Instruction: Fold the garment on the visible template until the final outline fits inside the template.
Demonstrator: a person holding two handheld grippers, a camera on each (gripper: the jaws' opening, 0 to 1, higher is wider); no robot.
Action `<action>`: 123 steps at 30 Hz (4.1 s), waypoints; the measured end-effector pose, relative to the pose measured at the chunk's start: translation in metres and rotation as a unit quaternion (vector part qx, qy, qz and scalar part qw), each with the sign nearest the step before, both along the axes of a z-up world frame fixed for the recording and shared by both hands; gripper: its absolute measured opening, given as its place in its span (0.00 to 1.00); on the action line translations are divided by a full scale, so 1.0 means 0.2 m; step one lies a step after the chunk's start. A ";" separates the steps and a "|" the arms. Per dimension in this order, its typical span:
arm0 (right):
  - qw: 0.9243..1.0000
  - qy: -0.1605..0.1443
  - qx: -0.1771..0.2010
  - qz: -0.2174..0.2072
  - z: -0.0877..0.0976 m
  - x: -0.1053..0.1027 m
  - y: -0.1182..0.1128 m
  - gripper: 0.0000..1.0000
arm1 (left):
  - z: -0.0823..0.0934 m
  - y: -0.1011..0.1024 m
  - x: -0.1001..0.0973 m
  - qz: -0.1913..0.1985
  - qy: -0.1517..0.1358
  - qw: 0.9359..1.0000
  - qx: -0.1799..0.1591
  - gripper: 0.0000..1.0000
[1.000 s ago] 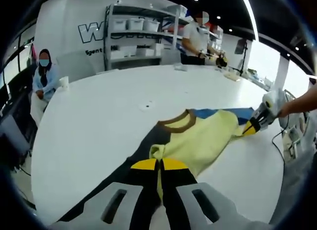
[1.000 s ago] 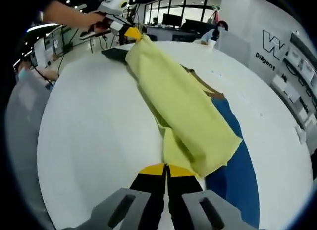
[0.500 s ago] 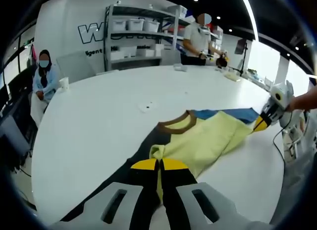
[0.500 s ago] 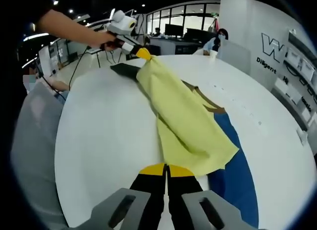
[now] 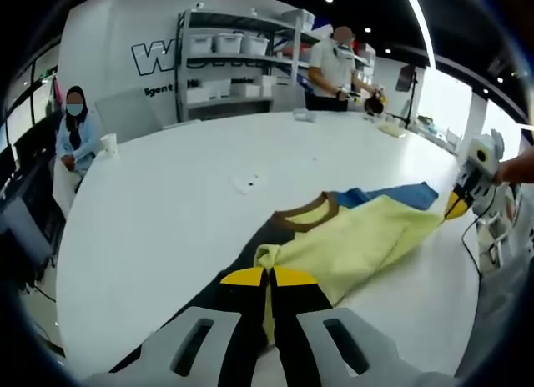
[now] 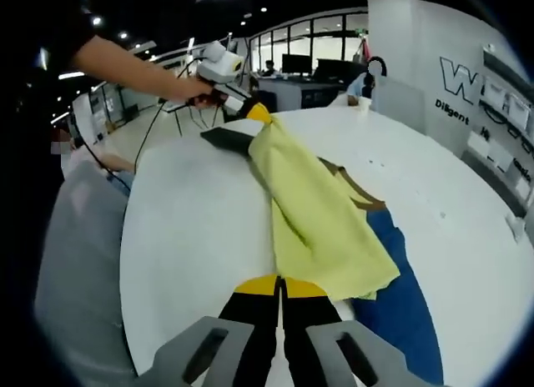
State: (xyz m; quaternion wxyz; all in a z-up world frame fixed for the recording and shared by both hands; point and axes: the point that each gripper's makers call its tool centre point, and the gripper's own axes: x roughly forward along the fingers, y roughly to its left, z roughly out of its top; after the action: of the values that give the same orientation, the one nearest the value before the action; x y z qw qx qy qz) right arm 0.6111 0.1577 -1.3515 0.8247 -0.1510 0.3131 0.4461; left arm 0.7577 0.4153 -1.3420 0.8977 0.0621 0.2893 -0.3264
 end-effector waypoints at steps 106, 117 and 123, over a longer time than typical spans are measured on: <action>0.999 0.012 0.037 -0.028 0.11 -0.20 -0.10 0.00 | -0.24 0.12 -0.64 -0.059 0.116 0.991 -0.025 0.01; 0.999 0.018 0.035 -0.007 0.13 -0.29 -0.08 0.00 | -0.13 0.14 -0.74 -0.064 0.134 0.987 -0.056 0.01; 0.999 0.024 0.026 0.002 0.09 -0.35 -0.09 0.00 | -0.11 0.16 -0.80 -0.066 0.142 0.986 -0.063 0.01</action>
State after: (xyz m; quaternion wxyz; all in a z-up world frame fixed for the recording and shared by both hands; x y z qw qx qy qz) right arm 0.5410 0.1400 -1.3326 0.8197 -0.1192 0.3210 0.4591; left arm 0.5986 0.4468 -1.3637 0.8263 -0.0228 0.3880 -0.4077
